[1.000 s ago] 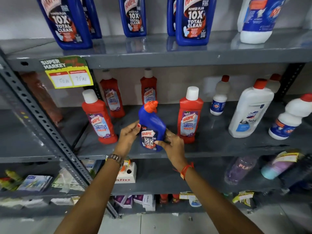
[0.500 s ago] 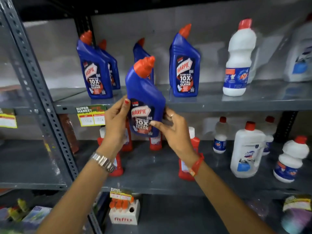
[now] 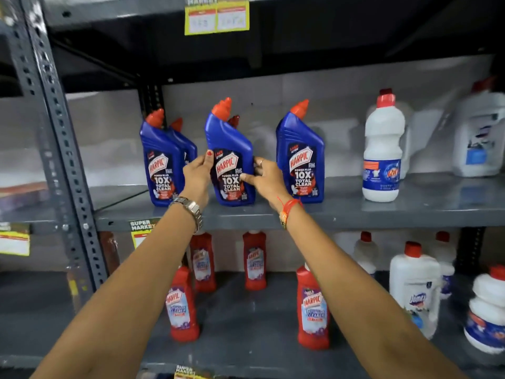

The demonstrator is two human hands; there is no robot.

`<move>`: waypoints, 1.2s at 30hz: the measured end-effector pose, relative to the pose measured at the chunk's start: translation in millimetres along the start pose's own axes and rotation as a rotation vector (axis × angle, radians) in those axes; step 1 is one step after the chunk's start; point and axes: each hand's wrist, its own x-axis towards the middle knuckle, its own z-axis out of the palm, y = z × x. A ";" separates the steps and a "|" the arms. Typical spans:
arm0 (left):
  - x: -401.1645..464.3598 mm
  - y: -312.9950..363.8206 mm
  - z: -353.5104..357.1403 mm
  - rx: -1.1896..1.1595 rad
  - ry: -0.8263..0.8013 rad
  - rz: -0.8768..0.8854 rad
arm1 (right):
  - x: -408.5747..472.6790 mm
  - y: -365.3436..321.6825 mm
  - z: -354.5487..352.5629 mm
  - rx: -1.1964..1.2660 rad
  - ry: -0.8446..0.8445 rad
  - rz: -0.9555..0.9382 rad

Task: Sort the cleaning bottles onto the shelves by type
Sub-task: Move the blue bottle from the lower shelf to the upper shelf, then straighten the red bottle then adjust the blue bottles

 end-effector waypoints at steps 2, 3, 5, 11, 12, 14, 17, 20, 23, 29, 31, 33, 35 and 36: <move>10.0 -9.8 -1.9 0.036 -0.032 -0.024 | 5.2 8.2 4.6 -0.004 0.015 0.031; 14.8 -12.7 -2.6 0.078 -0.051 -0.021 | 7.7 11.4 6.5 -0.009 0.031 0.036; 23.0 -17.1 -4.2 0.159 -0.100 -0.029 | 11.7 16.6 10.2 -0.028 0.062 0.041; 25.2 -21.9 -7.6 0.178 -0.171 0.000 | 15.0 20.6 17.3 -0.063 0.118 0.047; 23.8 -20.5 -6.9 0.180 -0.160 0.003 | 13.7 19.2 17.5 -0.059 0.124 0.051; 21.5 -19.2 -5.9 0.189 -0.128 0.020 | 7.5 16.8 16.5 -0.033 0.139 0.044; 16.6 -22.6 -7.5 0.278 -0.018 0.118 | -12.3 12.5 8.5 -0.033 0.250 -0.035; -13.9 -25.1 -10.7 0.312 0.114 0.337 | -45.6 16.7 -4.4 -0.040 0.400 -0.219; -67.6 -40.5 -15.2 0.239 0.174 0.554 | -95.5 42.9 -16.4 0.132 0.598 -0.316; -150.7 -144.1 -11.3 0.165 0.114 0.362 | -177.4 149.3 -38.8 0.069 0.774 -0.066; -157.2 -184.1 -3.6 0.197 0.012 0.190 | -189.2 180.9 -49.0 -0.088 0.741 0.024; -161.7 -219.1 4.2 0.231 -0.079 -0.028 | -197.9 206.7 -57.3 -0.187 0.712 0.140; -164.7 -242.5 12.4 0.189 -0.161 -0.250 | -202.7 221.8 -64.7 -0.247 0.647 0.264; -165.1 -251.6 16.3 0.176 -0.203 -0.326 | -202.7 225.3 -67.3 -0.268 0.582 0.328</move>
